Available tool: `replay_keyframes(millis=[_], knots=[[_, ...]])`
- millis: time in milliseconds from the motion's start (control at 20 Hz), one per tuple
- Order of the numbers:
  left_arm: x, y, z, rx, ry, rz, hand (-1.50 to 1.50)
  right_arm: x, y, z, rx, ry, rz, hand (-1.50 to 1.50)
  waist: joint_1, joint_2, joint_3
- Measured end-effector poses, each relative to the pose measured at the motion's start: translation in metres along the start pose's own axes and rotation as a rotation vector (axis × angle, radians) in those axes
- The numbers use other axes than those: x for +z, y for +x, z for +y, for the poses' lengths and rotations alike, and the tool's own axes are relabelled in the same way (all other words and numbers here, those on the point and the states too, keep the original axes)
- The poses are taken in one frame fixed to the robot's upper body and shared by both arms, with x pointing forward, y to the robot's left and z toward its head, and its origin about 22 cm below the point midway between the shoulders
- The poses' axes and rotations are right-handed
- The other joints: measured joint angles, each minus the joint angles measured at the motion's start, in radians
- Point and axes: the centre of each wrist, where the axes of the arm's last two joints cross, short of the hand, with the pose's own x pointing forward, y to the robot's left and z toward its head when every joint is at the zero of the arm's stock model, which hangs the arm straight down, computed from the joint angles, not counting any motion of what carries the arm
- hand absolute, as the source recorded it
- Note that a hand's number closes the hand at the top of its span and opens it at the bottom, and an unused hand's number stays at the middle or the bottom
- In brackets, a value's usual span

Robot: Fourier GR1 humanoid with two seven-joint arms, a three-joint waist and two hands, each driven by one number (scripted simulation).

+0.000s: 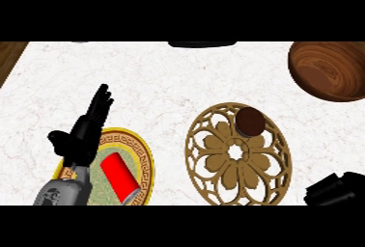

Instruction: Pick the croissant from the placemat and place it in the bowl

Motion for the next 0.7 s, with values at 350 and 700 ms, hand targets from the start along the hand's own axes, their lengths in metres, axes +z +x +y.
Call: replay_keyframes(millis=[350,700], knots=[[0.0,0.001,0.002,0.001,-0.005,-0.003,0.0,0.056,0.004,-0.109,0.049,-0.127,0.078,1.5,0.013,0.002,-0.004],[-0.004,0.006,-0.014,-0.001,-0.064,-0.016,0.0,0.107,0.024,-0.191,0.205,-0.268,0.259,1.5,0.069,0.009,-0.005]])
